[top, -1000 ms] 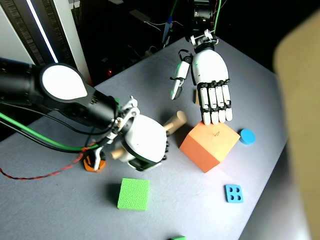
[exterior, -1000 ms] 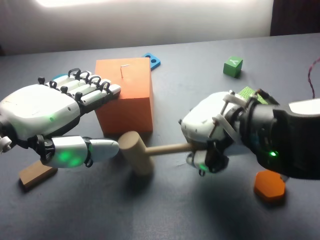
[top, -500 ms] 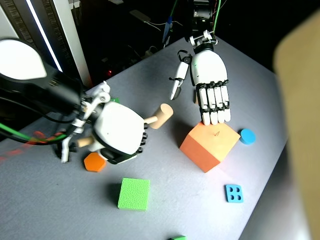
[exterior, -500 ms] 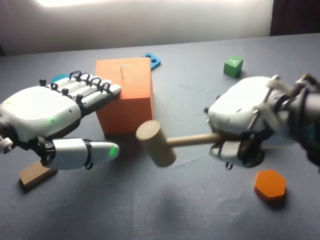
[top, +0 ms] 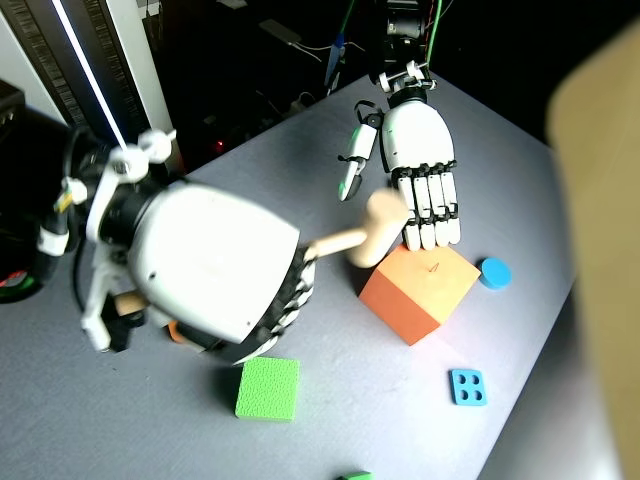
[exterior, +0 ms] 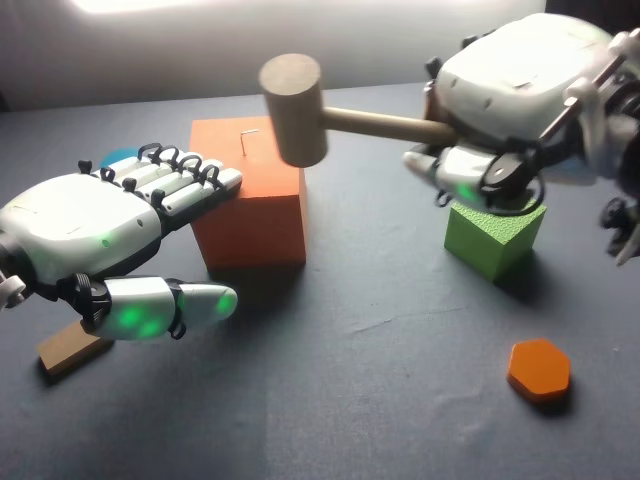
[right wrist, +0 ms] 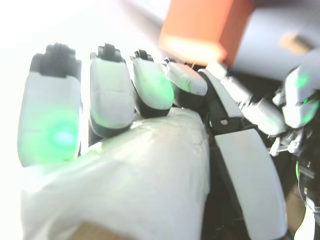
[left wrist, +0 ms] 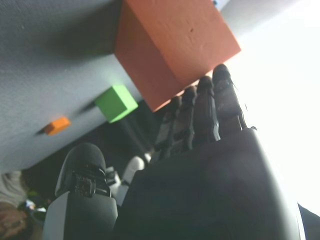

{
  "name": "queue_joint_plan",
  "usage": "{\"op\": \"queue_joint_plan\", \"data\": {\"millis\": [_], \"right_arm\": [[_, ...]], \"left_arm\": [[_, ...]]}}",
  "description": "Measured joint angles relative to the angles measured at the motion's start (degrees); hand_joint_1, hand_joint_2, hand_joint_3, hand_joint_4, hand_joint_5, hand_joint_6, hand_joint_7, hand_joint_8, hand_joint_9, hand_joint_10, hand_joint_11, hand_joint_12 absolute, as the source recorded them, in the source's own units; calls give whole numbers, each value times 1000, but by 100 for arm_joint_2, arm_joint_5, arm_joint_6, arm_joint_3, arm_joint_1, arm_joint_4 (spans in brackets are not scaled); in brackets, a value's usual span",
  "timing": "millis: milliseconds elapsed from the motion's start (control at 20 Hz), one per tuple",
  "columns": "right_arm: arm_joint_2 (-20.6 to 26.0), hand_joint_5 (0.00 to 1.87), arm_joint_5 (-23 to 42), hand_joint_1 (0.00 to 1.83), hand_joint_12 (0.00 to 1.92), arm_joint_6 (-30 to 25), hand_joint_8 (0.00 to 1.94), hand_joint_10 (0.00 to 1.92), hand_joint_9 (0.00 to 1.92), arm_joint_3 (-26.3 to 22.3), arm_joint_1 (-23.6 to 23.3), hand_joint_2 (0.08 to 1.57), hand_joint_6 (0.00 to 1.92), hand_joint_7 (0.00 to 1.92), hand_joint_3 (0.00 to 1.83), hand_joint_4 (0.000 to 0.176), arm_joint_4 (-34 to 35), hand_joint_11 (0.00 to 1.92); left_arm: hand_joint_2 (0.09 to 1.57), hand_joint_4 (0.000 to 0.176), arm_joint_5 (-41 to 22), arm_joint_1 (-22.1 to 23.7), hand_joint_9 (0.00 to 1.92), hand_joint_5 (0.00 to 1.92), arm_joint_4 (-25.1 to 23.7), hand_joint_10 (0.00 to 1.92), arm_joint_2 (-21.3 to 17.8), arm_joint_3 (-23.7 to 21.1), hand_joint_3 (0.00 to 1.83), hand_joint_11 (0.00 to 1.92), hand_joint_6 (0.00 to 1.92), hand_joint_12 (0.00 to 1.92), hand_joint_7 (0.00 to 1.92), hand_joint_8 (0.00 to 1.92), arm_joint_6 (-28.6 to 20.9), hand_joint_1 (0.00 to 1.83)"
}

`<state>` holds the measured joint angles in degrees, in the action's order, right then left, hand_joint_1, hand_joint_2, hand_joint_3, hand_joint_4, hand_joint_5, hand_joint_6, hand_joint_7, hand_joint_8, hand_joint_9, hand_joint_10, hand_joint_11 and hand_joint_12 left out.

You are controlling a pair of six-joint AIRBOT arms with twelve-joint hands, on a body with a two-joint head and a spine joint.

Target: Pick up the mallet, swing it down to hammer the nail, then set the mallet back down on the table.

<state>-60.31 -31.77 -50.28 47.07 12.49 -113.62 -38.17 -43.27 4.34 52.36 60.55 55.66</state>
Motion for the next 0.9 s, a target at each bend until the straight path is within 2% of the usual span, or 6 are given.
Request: {"op": "queue_joint_plan", "data": {"millis": [50, 200, 250, 400, 500, 900], "right_arm": [[-170, 1191, -79, 340, 1921, -133, 1941, 1921, 1599, 83, 28, 1571, 1921, 1499, 83, 115, -199, 1711], [-592, 1208, -240, 360, 1921, -162, 1941, 1921, 1609, 424, 15, 1571, 1921, 1507, 85, 171, -302, 1718], [-726, 1210, -295, 357, 1921, -162, 1941, 1921, 1604, 546, 17, 1571, 1921, 1506, 87, 175, -299, 1711], [-1143, 1216, -520, 343, 1921, -212, 1941, 1921, 1616, 977, 70, 1571, 1921, 1517, 102, 176, -348, 1726], [-1368, 1204, -592, 365, 1921, -433, 1941, 1921, 1612, 1233, 177, 1571, 1921, 1510, 93, 176, -518, 1725], [-1827, 1212, -468, 424, 1921, -568, 1941, 1921, 1614, 1899, 203, 1571, 1921, 1502, 62, 176, -730, 1738]], "left_arm": [[1256, 0, -2, 0, 3, 24, 0, 1, 0, 0, 0, 0, 1, 0, 29, 5, 0, 0], [1257, 0, 0, 0, 0, 14, -2, 0, 0, 0, 0, 0, 3, 0, 23, 6, 0, 0], [1251, 0, 0, 0, 0, 17, 0, 0, 0, 0, 0, 0, 4, 0, 26, 6, -2, 0], [1253, 0, 4, 0, 0, 5, 0, 0, 0, 0, 0, 0, 2, 0, 7, 3, -2, 0], [1255, 0, 0, -9, 0, 11, 0, 0, 0, 2, 0, 0, 4, 0, 17, 6, -2, 0], [1256, 0, 2, -7, 0, 16, -2, 0, 0, 9, 0, 0, 5, 0, 22, 5, -7, 0]]}}
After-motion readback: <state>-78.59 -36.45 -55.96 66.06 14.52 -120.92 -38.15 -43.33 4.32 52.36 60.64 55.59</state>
